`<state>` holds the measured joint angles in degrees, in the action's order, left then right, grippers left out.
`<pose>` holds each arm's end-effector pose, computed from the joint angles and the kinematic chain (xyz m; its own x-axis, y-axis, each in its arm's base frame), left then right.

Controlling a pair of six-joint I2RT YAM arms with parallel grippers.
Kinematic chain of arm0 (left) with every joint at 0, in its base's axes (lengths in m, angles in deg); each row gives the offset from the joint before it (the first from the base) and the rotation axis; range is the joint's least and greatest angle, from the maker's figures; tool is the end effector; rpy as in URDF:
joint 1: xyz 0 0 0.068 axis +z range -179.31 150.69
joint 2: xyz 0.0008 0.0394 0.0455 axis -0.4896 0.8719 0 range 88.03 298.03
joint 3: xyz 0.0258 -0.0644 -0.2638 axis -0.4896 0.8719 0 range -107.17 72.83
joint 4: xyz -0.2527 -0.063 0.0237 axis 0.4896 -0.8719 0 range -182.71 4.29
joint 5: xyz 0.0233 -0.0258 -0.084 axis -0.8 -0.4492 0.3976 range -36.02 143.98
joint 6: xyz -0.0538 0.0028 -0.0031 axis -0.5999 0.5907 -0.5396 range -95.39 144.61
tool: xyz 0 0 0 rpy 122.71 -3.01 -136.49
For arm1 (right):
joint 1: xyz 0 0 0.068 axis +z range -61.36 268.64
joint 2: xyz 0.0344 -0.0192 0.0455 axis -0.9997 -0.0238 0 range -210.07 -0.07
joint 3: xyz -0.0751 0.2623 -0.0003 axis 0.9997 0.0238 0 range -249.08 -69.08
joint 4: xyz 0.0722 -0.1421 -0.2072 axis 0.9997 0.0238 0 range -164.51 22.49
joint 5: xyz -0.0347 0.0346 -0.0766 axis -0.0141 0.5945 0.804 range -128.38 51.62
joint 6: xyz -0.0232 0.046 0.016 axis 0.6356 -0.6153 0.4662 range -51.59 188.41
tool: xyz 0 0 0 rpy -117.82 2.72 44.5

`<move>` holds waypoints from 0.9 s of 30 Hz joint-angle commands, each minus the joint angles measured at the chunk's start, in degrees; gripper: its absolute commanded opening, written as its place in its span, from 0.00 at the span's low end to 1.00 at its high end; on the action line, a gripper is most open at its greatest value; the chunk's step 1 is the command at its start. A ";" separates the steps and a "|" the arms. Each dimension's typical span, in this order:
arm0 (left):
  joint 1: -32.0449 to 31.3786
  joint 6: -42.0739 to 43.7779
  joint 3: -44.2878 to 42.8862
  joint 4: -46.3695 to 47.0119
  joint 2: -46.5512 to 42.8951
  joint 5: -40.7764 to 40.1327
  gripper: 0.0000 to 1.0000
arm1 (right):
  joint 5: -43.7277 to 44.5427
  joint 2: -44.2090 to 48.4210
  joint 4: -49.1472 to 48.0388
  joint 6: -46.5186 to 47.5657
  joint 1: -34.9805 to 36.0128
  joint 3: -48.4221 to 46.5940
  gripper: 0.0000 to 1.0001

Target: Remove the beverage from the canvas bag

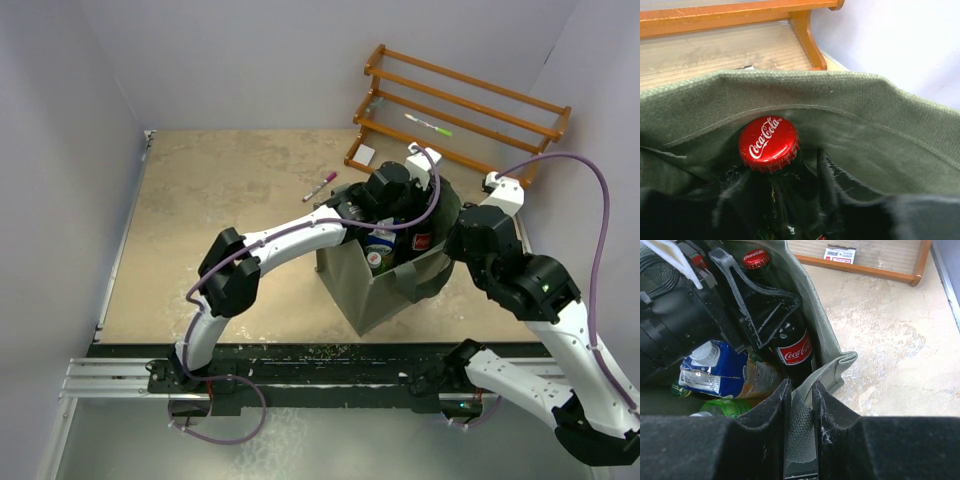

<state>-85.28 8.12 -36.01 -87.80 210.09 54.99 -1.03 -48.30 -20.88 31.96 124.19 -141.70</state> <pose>0.2895 -0.4296 0.3105 -0.3796 0.0550 -0.9235 0.7617 0.5851 -0.2782 0.1197 0.0591 0.4163 -0.3383 0.3387 -0.8780 0.2107 0.9366 0.2802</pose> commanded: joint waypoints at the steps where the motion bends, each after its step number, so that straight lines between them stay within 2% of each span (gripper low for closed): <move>1: -0.07 3.29 -4.51 1.84 0.91 -0.70 0.32 | 1.76 1.07 -1.74 2.08 -0.24 -0.33 0.25; 6: -0.08 4.56 -5.78 0.51 -0.71 0.60 0.06 | 1.99 1.45 -1.53 2.42 -0.28 0.10 0.25; 8: -0.09 4.90 -6.00 0.11 -2.22 0.65 0.00 | 2.43 1.53 -1.46 2.31 -0.29 0.22 0.25; 21: -0.09 -0.65 -10.15 -2.24 -11.81 -1.96 0.00 | 2.70 0.42 -3.77 3.49 -0.23 0.29 0.27; 27: -0.04 -3.22 -16.64 -5.19 -13.19 -5.48 0.00 | 2.83 0.47 -4.65 4.14 -0.23 0.54 0.28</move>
<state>-85.89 7.51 -43.59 -100.11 206.04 53.66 -0.33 -47.69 -22.23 34.67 124.19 -141.06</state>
